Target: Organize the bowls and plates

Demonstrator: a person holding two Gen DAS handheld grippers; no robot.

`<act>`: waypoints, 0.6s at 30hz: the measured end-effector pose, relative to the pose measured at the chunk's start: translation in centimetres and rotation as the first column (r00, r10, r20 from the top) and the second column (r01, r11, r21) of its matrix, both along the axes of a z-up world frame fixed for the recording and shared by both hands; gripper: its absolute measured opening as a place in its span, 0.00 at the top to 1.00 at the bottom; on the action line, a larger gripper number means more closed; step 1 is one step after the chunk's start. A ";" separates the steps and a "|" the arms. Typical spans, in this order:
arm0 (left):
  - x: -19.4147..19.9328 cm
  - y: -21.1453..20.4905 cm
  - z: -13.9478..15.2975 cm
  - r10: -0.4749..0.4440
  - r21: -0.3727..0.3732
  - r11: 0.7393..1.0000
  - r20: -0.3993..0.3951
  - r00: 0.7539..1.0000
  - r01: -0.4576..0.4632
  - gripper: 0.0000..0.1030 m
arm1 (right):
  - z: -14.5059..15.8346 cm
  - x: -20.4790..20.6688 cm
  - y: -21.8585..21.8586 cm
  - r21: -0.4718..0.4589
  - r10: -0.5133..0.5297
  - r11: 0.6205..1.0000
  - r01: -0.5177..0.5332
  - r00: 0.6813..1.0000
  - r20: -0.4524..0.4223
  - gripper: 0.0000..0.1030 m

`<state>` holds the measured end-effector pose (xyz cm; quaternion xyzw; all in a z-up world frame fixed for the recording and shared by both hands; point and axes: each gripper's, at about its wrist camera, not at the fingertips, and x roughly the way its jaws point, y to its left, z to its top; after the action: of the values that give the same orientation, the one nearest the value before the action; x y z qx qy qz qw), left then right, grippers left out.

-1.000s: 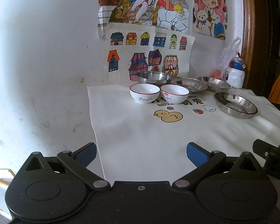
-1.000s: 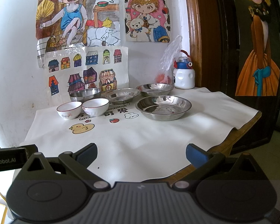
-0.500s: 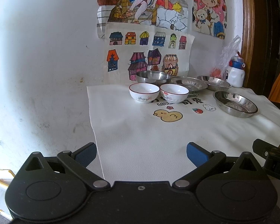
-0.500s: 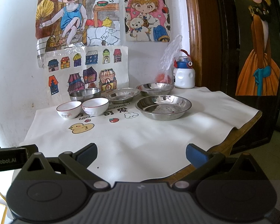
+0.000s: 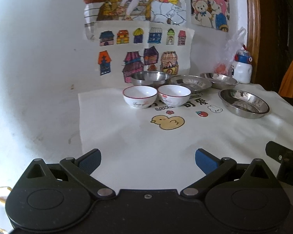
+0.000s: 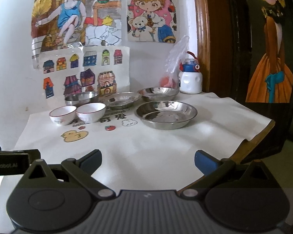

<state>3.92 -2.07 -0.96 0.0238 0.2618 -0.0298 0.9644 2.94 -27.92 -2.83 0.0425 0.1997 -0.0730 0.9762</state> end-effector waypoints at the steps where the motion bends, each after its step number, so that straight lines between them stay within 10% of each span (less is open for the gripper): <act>1: 0.5 -0.3 0.0 -0.007 0.002 1.000 -0.005 1.000 0.007 0.01 | 0.0 0.2 -0.2 0.000 -0.004 1.000 0.004 1.000 0.000 0.00; 18: 9.5 -7.5 1.2 -0.203 -0.059 0.978 -0.038 0.978 0.200 0.01 | -1.3 5.5 -7.8 -0.005 -0.111 0.994 0.111 0.994 -0.019 0.00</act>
<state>13.46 -9.59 0.26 0.0233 0.2781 -0.1350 0.9507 8.46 -35.67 -4.16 0.0511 0.2065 -0.1277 0.9687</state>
